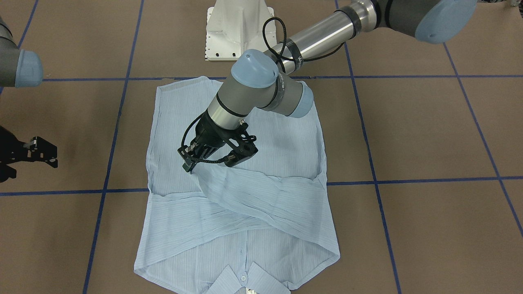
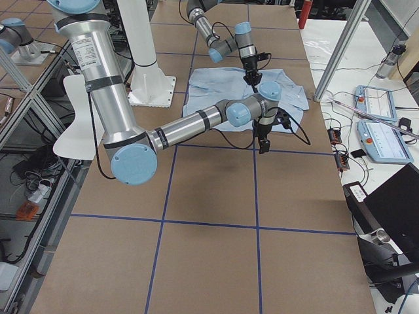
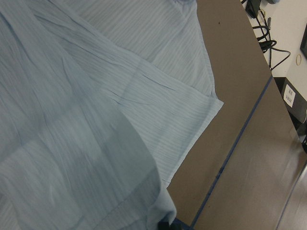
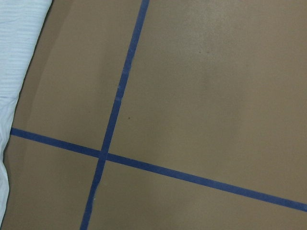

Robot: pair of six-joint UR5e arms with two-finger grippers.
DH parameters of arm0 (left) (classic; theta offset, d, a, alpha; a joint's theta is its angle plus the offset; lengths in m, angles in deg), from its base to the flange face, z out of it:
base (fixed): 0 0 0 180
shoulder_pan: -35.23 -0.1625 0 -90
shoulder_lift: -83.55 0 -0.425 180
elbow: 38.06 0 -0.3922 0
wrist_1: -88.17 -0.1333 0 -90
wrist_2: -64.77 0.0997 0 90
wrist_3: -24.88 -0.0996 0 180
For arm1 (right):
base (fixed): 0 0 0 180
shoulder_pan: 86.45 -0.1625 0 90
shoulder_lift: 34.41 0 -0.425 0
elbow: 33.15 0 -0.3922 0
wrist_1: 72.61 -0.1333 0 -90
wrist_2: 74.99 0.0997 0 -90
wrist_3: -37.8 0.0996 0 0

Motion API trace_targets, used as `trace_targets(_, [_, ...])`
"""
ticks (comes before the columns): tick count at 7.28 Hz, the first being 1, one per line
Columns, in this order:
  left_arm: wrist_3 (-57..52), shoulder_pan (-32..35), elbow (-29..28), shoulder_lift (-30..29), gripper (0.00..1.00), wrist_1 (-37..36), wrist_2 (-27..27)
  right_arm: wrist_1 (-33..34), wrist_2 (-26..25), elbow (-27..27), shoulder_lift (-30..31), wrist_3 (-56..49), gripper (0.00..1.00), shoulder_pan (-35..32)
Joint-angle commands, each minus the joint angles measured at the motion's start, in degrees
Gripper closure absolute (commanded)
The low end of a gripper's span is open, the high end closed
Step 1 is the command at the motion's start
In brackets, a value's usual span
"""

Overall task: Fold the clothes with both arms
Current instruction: 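Release the sleeve and move both grippers to the shirt's side edges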

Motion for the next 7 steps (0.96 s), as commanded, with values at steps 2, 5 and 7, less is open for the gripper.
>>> trace_targets(2, [-2.7,-0.6,0.4,0.1,0.00,3.5,1.5,-0.6,-0.1,0.0,0.1,0.6,0.00,0.0])
trace_targets(5, [-8.8,-0.5,17.1,14.6,0.00,2.1,-0.4,-3.1,-0.2,-2.0,1.3,5.3,0.00,1.7])
trace_targets(7, [-13.9,0.6,32.2,24.1,0.00,-9.4,-4.6,-5.9,-4.3,-10.2,7.3,17.1,0.00,9.8])
